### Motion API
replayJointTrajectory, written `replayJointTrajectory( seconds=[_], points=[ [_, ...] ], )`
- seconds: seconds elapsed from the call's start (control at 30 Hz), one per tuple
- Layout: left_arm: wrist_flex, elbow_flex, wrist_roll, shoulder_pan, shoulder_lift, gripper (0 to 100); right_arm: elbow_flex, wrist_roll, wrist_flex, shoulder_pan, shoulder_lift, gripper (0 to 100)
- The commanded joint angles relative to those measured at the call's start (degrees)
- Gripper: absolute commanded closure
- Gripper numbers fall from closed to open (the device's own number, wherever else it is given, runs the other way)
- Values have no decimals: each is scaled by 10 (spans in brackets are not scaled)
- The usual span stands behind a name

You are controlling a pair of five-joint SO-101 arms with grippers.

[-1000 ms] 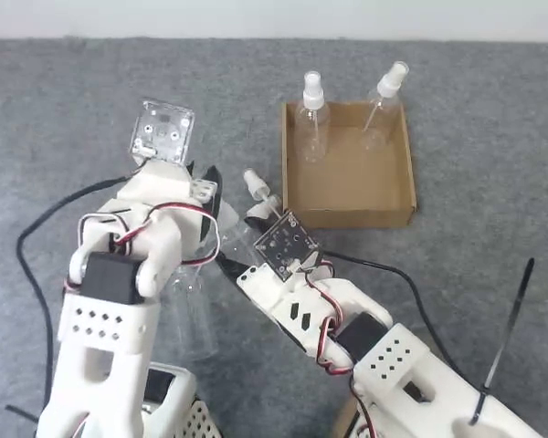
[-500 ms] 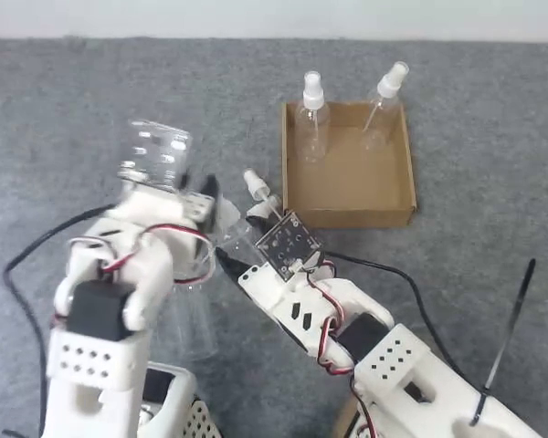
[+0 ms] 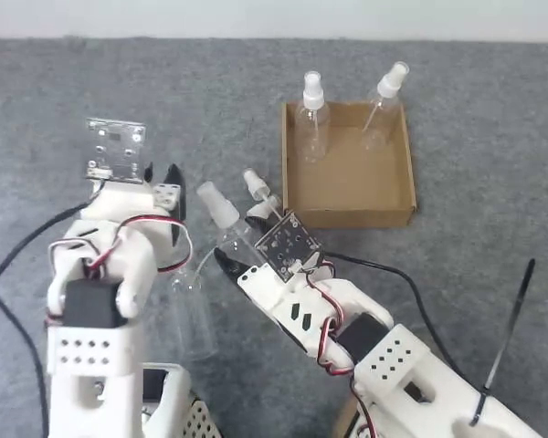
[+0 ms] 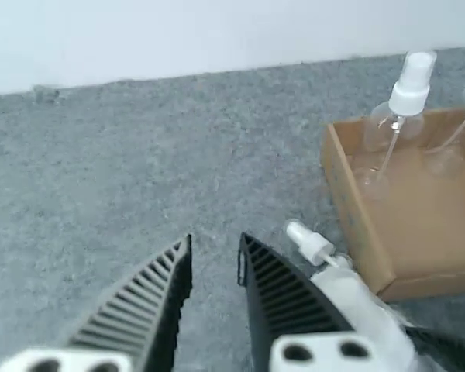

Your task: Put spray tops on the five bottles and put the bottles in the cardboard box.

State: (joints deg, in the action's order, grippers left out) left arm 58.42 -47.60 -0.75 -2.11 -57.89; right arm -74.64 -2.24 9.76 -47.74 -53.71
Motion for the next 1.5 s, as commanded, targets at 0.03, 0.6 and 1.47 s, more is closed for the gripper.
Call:
replayJointTrajectory(
  seconds=[0.03, 0.6, 1.47],
  points=[
    [-19, -9, 4, 64, -8, 912, 9, 6, -10, 6, -22, 993],
    [-30, 116, 0, 22, 15, 910, 9, 6, -10, 5, -22, 993],
    [92, 132, -40, 98, 151, 938, 8, 7, -10, 7, -22, 993]
  ],
)
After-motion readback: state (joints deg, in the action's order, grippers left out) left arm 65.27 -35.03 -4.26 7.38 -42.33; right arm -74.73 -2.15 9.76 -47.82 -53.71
